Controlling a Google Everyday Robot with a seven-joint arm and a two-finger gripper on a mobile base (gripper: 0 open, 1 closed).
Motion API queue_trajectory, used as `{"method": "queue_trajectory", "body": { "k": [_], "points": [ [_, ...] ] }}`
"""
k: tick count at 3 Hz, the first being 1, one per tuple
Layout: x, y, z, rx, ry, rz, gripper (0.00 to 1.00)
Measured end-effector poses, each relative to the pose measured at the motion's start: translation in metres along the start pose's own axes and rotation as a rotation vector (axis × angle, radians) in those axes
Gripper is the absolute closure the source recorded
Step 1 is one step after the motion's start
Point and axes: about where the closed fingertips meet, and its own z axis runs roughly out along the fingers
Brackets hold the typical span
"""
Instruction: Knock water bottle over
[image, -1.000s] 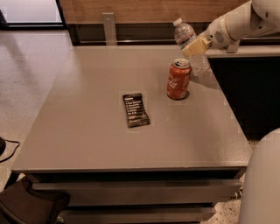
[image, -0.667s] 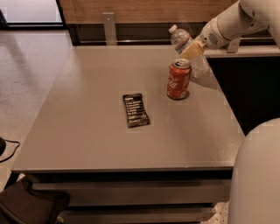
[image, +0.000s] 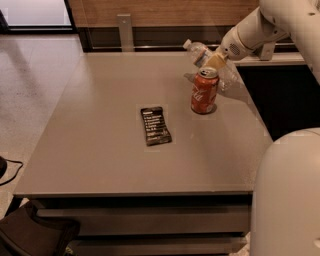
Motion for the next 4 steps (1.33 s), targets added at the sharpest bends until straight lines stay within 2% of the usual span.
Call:
{"method": "queue_trajectory", "body": {
  "k": [2,4],
  "points": [
    [-0.016,0.011,0.053,-0.092,-0.104,-0.017,1.0],
    [-0.018,0.011,0.052,-0.095,-0.103,-0.017,0.55]
  ]
}}
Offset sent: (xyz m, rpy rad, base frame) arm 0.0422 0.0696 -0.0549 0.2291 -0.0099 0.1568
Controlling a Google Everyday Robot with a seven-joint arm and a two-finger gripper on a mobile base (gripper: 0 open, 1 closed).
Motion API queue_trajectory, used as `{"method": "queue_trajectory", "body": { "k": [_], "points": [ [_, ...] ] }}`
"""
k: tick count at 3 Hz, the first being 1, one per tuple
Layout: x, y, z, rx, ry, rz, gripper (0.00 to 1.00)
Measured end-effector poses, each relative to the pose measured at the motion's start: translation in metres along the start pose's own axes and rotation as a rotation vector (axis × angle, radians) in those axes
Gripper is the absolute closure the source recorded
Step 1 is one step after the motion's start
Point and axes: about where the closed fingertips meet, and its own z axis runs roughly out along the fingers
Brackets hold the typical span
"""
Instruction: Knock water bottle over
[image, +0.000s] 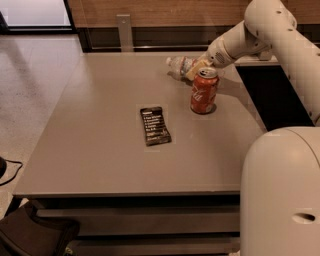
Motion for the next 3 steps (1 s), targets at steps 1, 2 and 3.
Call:
{"method": "queue_trajectory", "body": {
  "k": [1,2,3],
  "points": [
    [-0.0001,0.0,-0.0001,0.0,0.0,0.0,0.32],
    [0.0003,0.0017,0.0051,-0.008,0.002,0.0,0.02],
    [0.0004,0.0023,0.0066,-0.01,0.003,0.0,0.0]
  ]
}}
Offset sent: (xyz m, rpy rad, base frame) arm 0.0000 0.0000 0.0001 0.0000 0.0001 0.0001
